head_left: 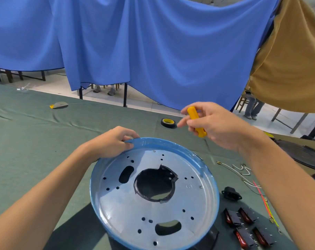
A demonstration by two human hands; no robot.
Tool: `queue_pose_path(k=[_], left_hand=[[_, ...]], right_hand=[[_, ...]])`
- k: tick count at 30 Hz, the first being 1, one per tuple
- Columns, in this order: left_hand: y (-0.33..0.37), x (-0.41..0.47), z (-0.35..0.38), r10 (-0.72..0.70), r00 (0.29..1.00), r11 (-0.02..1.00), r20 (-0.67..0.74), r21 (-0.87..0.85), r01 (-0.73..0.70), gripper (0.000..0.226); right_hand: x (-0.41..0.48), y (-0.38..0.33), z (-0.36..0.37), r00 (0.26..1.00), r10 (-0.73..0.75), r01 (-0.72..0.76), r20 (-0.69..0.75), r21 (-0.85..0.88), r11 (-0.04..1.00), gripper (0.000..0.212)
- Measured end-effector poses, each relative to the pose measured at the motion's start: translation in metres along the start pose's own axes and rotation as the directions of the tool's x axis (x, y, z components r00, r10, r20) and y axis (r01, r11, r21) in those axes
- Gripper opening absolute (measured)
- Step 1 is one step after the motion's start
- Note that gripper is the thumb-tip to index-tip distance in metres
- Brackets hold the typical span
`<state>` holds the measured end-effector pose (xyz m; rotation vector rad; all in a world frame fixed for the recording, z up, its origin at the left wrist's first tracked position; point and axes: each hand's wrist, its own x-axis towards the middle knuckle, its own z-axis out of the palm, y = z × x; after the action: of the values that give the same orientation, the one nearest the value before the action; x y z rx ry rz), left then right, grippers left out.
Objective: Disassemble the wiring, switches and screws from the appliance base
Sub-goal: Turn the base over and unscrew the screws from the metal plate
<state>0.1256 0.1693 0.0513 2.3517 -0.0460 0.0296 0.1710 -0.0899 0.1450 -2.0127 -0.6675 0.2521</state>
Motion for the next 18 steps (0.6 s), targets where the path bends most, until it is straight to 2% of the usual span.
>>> queue_pose_path(k=[2, 4, 9, 18], left_hand=[[0.002, 0.000, 0.002, 0.029, 0.998, 0.999, 0.054, -0.033, -0.027, 0.028], [0.006, 0.000, 0.005, 0.066, 0.993, 0.997, 0.099, -0.054, -0.061, 0.030], [0.013, 0.003, 0.016, 0.125, 0.973, 0.985, 0.195, -0.145, -0.097, 0.027], [0.014, 0.017, 0.020, 0.129, 0.962, 0.971, 0.239, -0.226, -0.074, 0.024]], right_hand=[[-0.005, -0.007, 0.008, 0.993, -0.107, 0.113, -0.049, 0.166, 0.980, 0.010], [-0.009, -0.006, 0.019, 0.983, -0.155, 0.173, -0.095, 0.233, 0.957, 0.002], [-0.014, 0.014, 0.032, 0.962, -0.180, 0.218, -0.205, 0.181, 0.959, 0.008], [-0.011, 0.029, 0.028, 0.931, -0.215, 0.270, -0.296, 0.160, 0.949, 0.003]])
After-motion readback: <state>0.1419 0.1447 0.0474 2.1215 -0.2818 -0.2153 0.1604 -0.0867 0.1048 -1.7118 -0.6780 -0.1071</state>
